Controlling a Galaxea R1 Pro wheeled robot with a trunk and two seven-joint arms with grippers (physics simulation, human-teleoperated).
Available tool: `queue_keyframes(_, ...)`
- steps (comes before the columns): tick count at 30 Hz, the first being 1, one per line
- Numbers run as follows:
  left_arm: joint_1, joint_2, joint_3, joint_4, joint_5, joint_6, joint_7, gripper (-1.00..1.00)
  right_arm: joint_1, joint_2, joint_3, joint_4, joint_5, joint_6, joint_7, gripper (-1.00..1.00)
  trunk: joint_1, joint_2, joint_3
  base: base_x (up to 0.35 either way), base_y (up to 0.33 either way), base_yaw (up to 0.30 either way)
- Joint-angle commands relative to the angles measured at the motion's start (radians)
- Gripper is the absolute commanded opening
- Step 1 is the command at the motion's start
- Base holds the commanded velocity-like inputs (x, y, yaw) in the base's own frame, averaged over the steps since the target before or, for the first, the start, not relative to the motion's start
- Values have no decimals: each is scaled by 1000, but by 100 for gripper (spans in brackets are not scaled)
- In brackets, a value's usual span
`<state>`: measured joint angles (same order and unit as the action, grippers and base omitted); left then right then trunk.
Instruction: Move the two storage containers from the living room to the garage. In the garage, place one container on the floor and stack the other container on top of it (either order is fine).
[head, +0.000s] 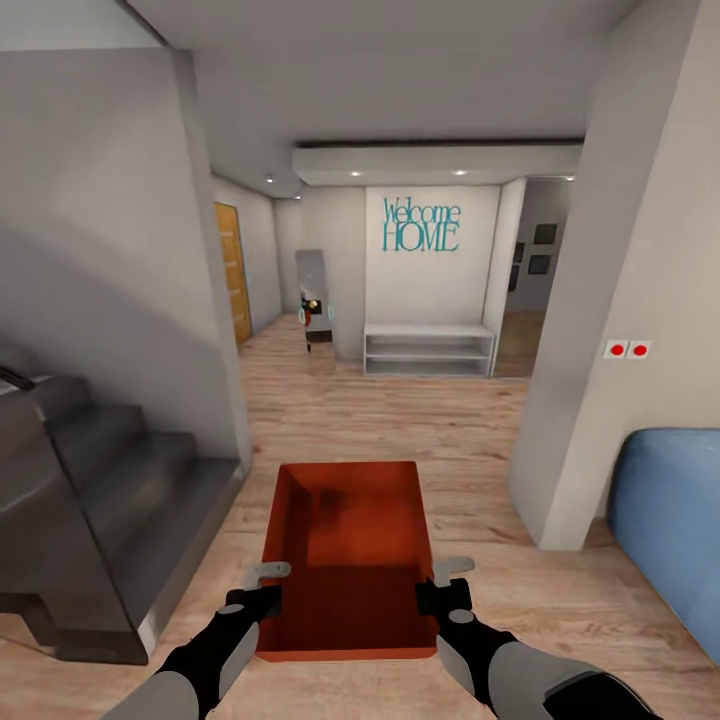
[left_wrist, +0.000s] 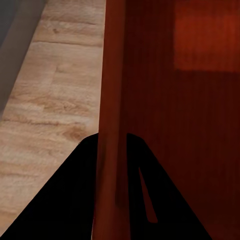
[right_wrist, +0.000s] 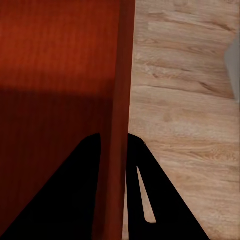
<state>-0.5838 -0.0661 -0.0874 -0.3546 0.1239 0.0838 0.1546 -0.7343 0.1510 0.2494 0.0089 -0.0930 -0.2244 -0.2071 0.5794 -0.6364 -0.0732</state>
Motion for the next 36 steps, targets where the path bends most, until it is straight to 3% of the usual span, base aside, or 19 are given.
queue_keyframes(1, -1, -1, -6, -20, 10, 5, 10, -100, -1, 1, -19, 3, -4, 0, 9, -100, 1, -2, -2, 322, 0, 0)
queue_keyframes(24, -1, 2, -5, -16, 15, 4, 10, -100, -1, 2, -19, 3, -4, -1, 9, -100, 1, -2, -2, 322, 0, 0)
queue_keyframes(36, -1, 2, -4, -7, 23, -56, 10, -100, -1, 4, -19, 3, -4, 0, 9, -100, 1, -2, -2, 322, 0, 0)
